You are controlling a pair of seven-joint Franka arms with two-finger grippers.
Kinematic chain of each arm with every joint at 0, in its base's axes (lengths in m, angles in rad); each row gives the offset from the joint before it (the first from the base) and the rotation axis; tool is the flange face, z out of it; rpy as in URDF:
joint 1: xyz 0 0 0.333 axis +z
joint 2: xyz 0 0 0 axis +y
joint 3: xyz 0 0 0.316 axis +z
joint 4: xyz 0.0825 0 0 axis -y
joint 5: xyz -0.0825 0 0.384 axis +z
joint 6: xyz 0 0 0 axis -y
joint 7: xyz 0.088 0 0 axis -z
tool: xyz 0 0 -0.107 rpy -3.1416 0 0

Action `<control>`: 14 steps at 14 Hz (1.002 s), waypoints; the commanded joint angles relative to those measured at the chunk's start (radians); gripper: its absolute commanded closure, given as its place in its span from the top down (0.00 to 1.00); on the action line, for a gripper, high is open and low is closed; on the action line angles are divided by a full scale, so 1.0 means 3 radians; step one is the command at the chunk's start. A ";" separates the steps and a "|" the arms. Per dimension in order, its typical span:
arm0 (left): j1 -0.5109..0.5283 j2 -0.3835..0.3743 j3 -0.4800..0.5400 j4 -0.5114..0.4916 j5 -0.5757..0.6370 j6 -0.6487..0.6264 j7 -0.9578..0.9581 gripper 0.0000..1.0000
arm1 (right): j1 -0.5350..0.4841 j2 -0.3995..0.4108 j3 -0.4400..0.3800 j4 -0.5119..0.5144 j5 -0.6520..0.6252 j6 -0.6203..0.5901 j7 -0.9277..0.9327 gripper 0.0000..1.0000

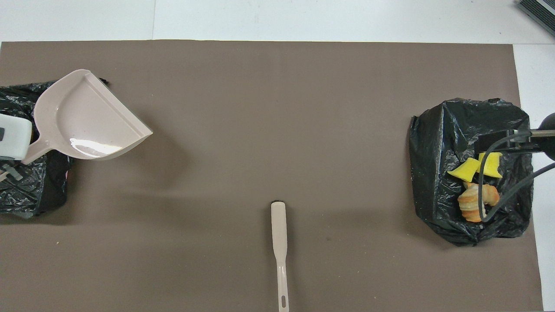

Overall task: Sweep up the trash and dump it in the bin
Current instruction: 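Bring the empty dustpan back to mid-table with the left gripper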

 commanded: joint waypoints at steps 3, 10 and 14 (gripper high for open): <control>-0.0405 0.0058 0.0036 -0.0085 -0.0481 0.0143 -0.1195 0.00 | -0.0042 -0.0016 0.0015 0.0010 -0.0054 -0.0067 -0.0108 1.00; -0.1223 0.0343 0.0036 0.0313 -0.0783 0.0026 -0.2407 0.00 | -0.0042 -0.0016 0.0010 0.0005 -0.0059 -0.0062 -0.0118 1.00; -0.1765 0.0951 0.0046 0.0977 -0.0830 -0.0164 -0.3225 0.00 | -0.0042 -0.0016 0.0010 0.0005 -0.0059 -0.0062 -0.0123 1.00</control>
